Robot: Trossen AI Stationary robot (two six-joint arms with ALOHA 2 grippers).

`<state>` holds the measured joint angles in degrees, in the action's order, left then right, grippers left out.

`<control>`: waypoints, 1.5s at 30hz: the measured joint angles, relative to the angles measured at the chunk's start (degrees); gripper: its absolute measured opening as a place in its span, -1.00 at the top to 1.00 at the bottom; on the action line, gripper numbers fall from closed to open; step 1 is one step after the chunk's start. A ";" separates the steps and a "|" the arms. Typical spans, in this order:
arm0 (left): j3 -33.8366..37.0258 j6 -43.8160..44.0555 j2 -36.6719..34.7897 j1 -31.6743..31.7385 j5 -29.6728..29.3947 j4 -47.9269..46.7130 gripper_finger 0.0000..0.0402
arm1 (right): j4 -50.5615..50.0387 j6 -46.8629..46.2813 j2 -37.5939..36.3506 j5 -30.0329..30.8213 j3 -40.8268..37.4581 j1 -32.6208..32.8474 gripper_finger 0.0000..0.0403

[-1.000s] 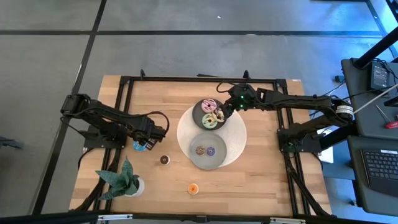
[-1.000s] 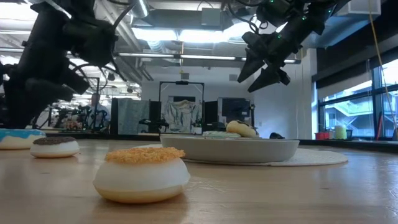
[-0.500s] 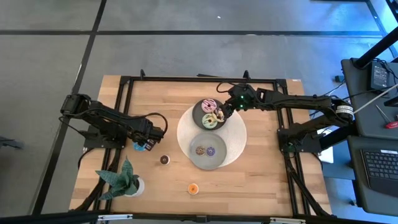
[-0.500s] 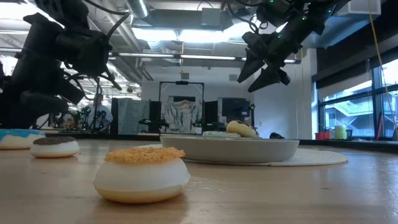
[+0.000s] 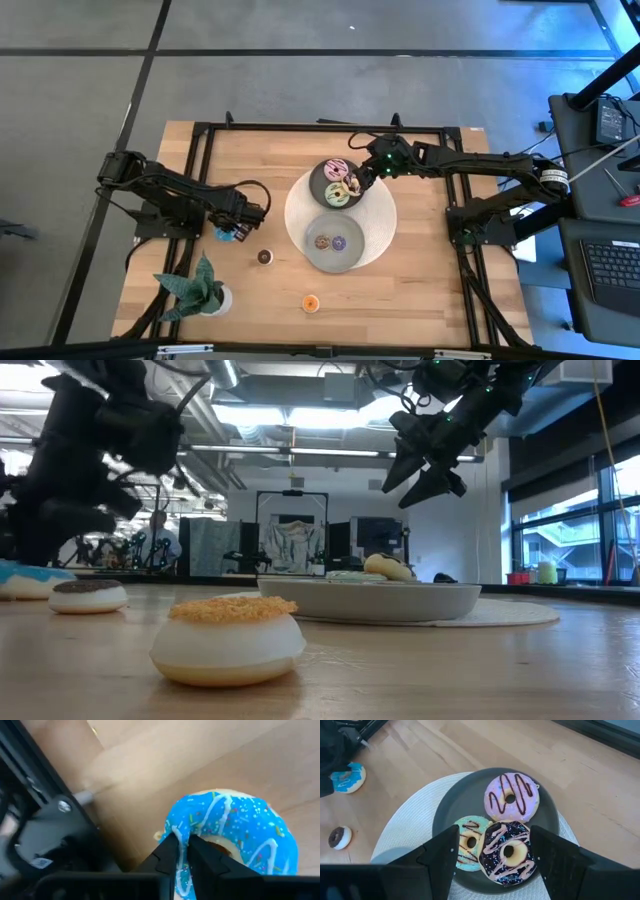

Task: Pick & Place donuts
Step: Put the big blue donut on the black plate

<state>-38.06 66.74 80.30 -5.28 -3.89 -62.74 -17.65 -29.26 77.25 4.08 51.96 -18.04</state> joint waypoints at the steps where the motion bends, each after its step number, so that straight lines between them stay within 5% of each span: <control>1: -0.99 0.00 -0.29 0.00 -1.15 -0.70 0.83 | 0.00 0.00 0.00 0.00 0.00 0.01 -0.21; 11: -13.51 -7.97 -5.98 3.40 -16.62 -0.75 0.86 | -0.15 0.00 0.00 0.00 0.00 -0.02 -0.21; 16: -15.83 -19.59 -7.73 7.24 -18.20 15.49 0.88 | -0.15 0.00 0.00 0.00 0.00 -0.02 -0.21; 21: -15.98 -32.28 -5.50 12.00 -10.68 38.41 0.87 | -0.19 -0.33 -0.01 -0.02 0.00 -0.31 -0.21; 29: -15.86 -41.18 6.43 18.65 -3.44 55.86 0.89 | -0.15 -1.77 -0.57 -0.11 0.02 -0.31 -0.21; 39: -15.88 -42.05 19.11 24.76 7.49 65.33 0.89 | -1.06 -2.63 -0.57 -0.17 0.02 -0.33 -0.21; 45: -15.90 -42.21 21.17 26.42 5.37 65.70 0.89 | -1.46 -2.91 -0.57 -0.13 0.02 -0.39 -0.21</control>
<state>-53.95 24.53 101.47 21.14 1.48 2.96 -19.11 -32.16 76.69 3.95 51.99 -18.44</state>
